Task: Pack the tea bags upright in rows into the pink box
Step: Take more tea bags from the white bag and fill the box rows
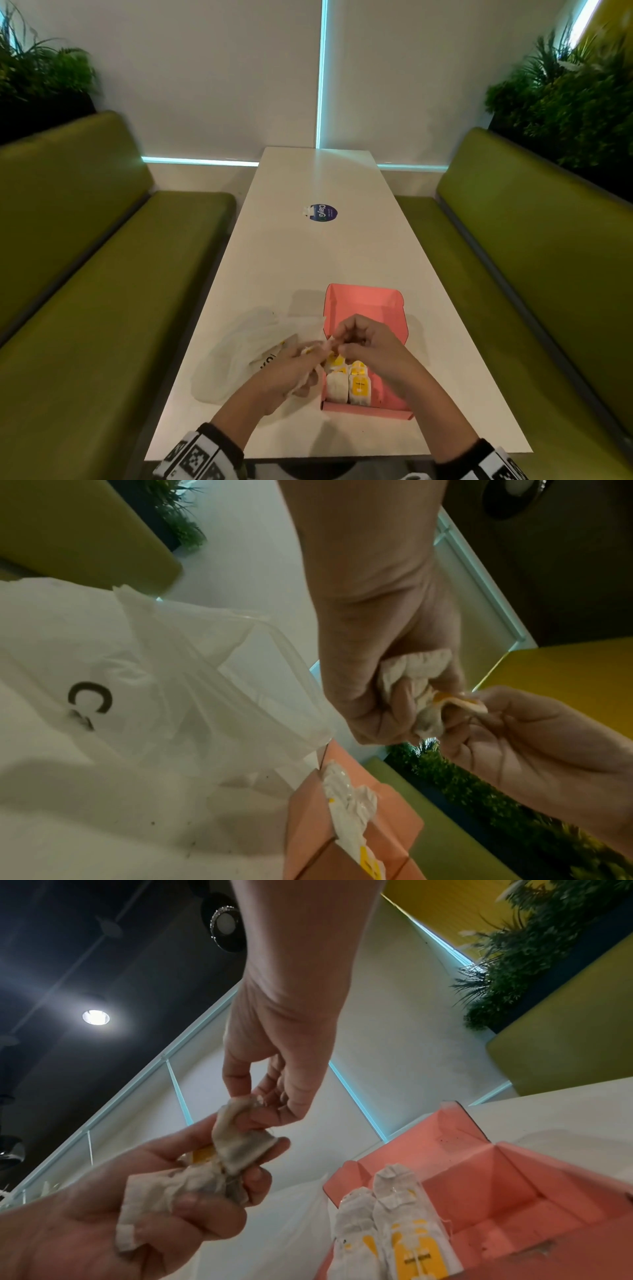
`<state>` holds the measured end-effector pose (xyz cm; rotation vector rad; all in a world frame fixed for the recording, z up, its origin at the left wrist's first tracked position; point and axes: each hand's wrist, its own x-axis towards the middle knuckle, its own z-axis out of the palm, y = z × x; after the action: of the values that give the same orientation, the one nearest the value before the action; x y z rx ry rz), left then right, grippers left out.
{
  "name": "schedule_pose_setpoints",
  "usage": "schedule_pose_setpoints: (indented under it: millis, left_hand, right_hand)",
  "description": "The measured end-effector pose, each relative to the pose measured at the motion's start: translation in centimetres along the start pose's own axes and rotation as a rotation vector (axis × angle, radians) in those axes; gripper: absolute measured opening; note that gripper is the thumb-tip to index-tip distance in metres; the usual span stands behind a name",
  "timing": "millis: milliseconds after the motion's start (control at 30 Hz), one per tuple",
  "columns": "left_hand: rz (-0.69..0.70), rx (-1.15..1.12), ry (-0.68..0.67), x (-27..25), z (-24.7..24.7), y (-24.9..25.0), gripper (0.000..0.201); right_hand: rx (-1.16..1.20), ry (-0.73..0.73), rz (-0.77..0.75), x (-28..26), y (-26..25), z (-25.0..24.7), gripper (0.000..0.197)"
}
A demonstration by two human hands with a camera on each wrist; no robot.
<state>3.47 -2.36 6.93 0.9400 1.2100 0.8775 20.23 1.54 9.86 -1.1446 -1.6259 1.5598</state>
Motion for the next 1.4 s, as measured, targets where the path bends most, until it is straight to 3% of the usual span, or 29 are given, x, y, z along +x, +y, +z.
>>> schedule_pose_setpoints:
  millis: [100,233,367,467,533,567,667,700,733,833,933,1000,1133,1267,1400]
  left_hand:
    - [-0.002,0.149,-0.089,-0.5,0.2,0.0,0.021]
    - [0.079,0.177,0.073,-0.1,0.3,-0.9,0.017]
    - [0.186,0.169,0.083,-0.3,0.7,-1.1,0.009]
    - [0.227,0.178,0.189,-0.3,0.6,-1.3,0.021]
    - [0.232,0.134,0.279,-0.1,0.2,-1.3,0.025]
    - [0.238,0.103,0.307,0.1,0.0,-1.4,0.027]
    - [0.274,0.093,0.307,0.1,-0.3,-1.2,0.031]
    - [0.282,0.111,0.28,0.1,-0.3,-1.3,0.031]
    - [0.292,0.134,0.245,0.1,-0.3,-1.3,0.032]
    - [0.321,0.24,0.168,0.1,-0.2,-1.4,0.042]
    - [0.348,0.361,0.131,0.3,-0.1,-1.8,0.056]
    - [0.36,0.39,0.123,0.3,0.2,-1.9,0.054]
    - [0.386,0.478,0.215,0.4,0.3,-1.9,0.031]
    - [0.378,0.32,0.271,0.4,0.3,-1.7,0.03]
    - [0.393,0.22,0.287,0.4,0.5,-1.4,0.026]
  right_hand:
    - [0.002,0.024,-0.016,-0.2,-0.2,-0.2,0.026]
    - [-0.118,0.076,0.101,-0.2,-0.1,-0.3,0.025]
    - [-0.156,0.056,0.143,-0.1,0.0,-0.2,0.013]
    - [-0.181,0.307,0.081,0.8,0.5,-0.4,0.013]
    - [-0.363,0.496,-0.017,1.2,0.7,-0.7,0.014]
    - [-0.45,0.448,-0.044,1.1,0.6,-0.9,0.016]
    - [-0.591,-0.104,0.035,0.3,-0.1,-0.7,0.018]
    - [-0.624,-0.203,0.051,0.1,-0.2,-0.6,0.017]
    - [-0.675,-0.183,0.041,0.2,-0.1,-0.5,0.018]
    - [-0.796,0.081,-0.02,0.8,0.3,-0.3,0.022]
    - [-0.69,-0.049,-0.014,0.8,0.3,0.0,0.018]
    - [-0.657,-0.1,-0.008,0.7,0.3,0.1,0.015]
    - [-0.518,-0.021,-0.034,0.7,0.5,0.0,0.023]
    - [-0.393,0.037,-0.03,0.4,1.1,-0.1,0.041]
    - [-0.366,0.024,0.033,0.8,2.3,0.0,0.023]
